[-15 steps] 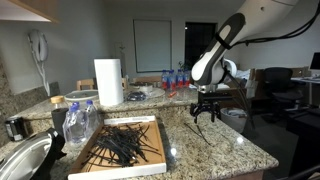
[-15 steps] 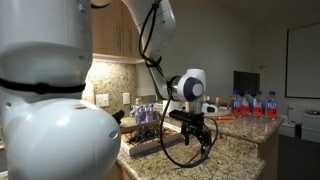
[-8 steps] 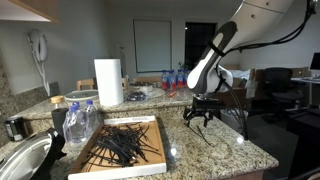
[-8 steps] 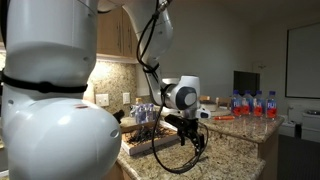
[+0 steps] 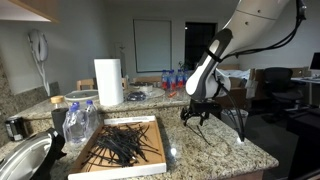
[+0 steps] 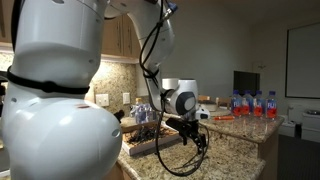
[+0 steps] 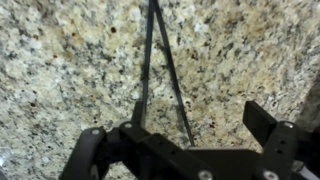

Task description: Pick up all the black objects on the table and put them on the cover box

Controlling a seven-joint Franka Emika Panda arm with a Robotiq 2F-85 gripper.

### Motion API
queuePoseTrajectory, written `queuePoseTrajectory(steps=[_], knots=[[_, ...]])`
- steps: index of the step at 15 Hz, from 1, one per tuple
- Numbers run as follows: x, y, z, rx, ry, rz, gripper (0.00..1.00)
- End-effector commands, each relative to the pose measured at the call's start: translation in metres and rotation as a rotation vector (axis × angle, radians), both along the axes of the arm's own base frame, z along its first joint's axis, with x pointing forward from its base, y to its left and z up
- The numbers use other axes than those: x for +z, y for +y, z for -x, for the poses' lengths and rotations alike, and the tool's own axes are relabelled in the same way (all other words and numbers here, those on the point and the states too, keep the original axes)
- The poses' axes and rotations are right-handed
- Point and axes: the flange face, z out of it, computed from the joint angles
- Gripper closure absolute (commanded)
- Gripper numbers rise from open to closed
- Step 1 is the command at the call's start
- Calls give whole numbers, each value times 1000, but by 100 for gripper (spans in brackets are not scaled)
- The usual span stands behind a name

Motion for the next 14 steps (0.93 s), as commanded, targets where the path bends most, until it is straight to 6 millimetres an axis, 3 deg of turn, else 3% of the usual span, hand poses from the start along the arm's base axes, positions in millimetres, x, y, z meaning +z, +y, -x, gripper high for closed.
queuePoseTrajectory(steps=[1, 9, 10, 11, 14], knots=[[-7, -9, -5, 15, -11, 18, 0], [-26, -23, -1, 10, 36, 36, 0], [-26, -23, -1, 10, 36, 37, 8], [-27, -22, 0, 12, 36, 41, 26], [-30, -20, 2, 22, 46, 42, 46]])
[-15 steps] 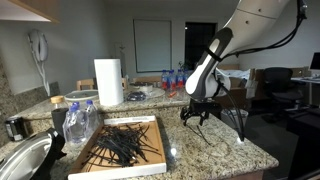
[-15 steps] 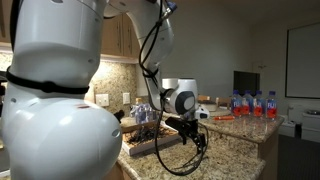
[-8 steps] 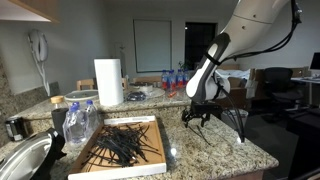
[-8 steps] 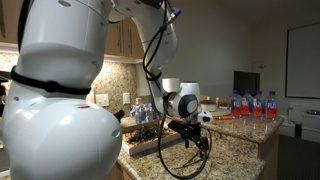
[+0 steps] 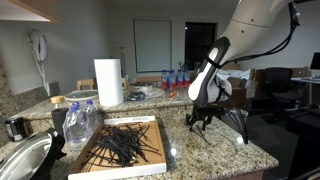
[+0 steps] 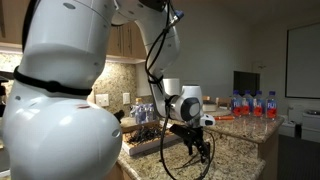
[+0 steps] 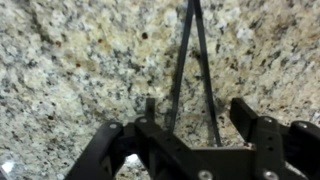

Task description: Pick up all the black objects on the table and put them on the cover box

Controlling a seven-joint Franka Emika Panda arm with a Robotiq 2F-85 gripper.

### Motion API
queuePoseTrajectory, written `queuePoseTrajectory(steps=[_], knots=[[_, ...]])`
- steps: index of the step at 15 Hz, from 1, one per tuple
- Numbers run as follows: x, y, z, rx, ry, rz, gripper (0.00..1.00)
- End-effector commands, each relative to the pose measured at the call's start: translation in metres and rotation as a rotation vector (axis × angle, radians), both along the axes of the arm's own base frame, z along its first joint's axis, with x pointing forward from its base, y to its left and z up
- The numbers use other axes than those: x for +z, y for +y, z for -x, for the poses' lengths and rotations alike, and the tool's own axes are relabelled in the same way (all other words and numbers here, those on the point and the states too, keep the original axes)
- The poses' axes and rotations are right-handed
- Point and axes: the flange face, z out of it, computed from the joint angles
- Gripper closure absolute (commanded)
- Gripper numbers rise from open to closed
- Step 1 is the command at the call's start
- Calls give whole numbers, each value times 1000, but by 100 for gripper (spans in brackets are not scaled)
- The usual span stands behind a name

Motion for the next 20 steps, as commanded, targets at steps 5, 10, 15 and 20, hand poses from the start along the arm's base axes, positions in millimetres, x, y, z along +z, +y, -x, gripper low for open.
queuePoseTrajectory(steps=[5, 10, 15, 20], knots=[[-5, -5, 5, 27, 7, 19, 76], [-3, -7, 8, 27, 8, 20, 96], [-3, -7, 11, 24, 14, 18, 93], [19, -4, 9, 32, -13, 21, 94]])
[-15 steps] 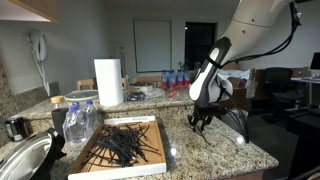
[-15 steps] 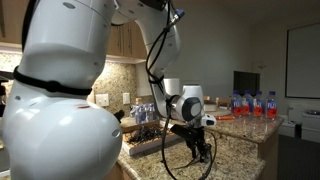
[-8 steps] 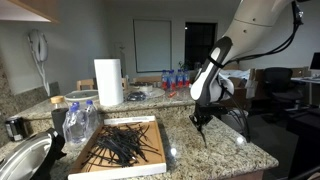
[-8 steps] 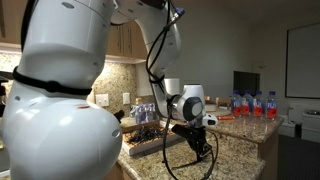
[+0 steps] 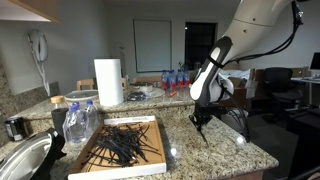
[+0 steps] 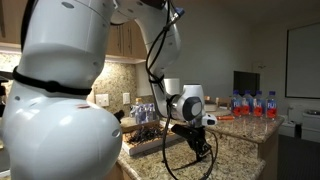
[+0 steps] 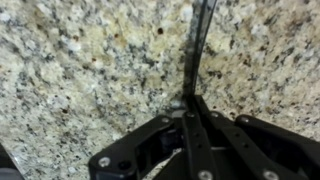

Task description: Pick up all the black objects on the table and put them on the cover box

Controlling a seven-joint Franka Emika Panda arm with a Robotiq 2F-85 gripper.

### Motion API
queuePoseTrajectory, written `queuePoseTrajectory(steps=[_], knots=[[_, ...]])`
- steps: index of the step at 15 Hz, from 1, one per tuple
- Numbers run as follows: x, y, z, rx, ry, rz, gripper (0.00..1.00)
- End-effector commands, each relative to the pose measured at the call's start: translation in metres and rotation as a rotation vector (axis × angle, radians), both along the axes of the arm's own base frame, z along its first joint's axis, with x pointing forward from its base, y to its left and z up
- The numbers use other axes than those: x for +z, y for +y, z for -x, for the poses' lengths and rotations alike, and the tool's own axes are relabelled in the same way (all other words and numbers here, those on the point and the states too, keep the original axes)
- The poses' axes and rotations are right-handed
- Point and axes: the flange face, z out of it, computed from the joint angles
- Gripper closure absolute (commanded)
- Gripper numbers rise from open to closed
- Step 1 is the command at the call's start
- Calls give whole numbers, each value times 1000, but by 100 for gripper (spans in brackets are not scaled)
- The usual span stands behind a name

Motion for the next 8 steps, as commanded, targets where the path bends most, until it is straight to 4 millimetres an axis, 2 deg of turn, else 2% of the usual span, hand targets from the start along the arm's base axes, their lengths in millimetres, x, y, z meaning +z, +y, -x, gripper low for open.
queuePoseTrajectory(steps=[1, 3, 6, 8], knots=[[24, 8, 7, 34, -22, 5, 95], [44, 13, 5, 46, -50, 5, 94], [83, 26, 4, 77, -103, 3, 94], [100, 30, 3, 88, -122, 17, 94]])
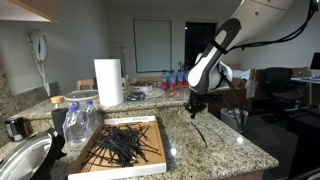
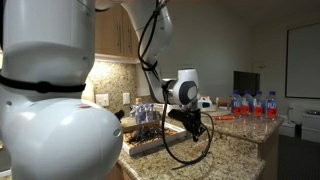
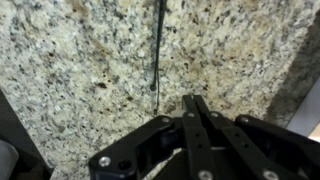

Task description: Pick up all the black objects on the table and put them on the cover box

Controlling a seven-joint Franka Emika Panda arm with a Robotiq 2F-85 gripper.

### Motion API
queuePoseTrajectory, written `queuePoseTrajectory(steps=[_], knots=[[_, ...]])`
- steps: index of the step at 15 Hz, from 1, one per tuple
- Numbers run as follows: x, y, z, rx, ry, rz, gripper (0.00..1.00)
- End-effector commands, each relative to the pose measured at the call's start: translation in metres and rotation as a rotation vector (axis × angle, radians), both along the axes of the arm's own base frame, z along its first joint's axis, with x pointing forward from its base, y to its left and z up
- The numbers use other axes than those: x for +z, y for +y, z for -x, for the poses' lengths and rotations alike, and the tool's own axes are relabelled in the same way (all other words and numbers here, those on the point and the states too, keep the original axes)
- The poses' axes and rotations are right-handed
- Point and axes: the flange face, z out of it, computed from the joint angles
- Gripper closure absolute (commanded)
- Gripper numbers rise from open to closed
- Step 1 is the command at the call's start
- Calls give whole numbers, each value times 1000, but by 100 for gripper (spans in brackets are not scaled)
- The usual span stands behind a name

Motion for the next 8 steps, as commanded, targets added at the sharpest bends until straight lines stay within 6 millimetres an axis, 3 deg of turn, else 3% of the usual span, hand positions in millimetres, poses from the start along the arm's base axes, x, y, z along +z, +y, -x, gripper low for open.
queuePoseTrajectory(steps=[1, 2, 4, 8], knots=[[32, 5, 13, 29, -9, 19, 94], [31, 4, 16, 22, 5, 8, 68], [28, -1, 21, 2, 49, -8, 61], [10, -10, 47, -39, 184, -36, 36]])
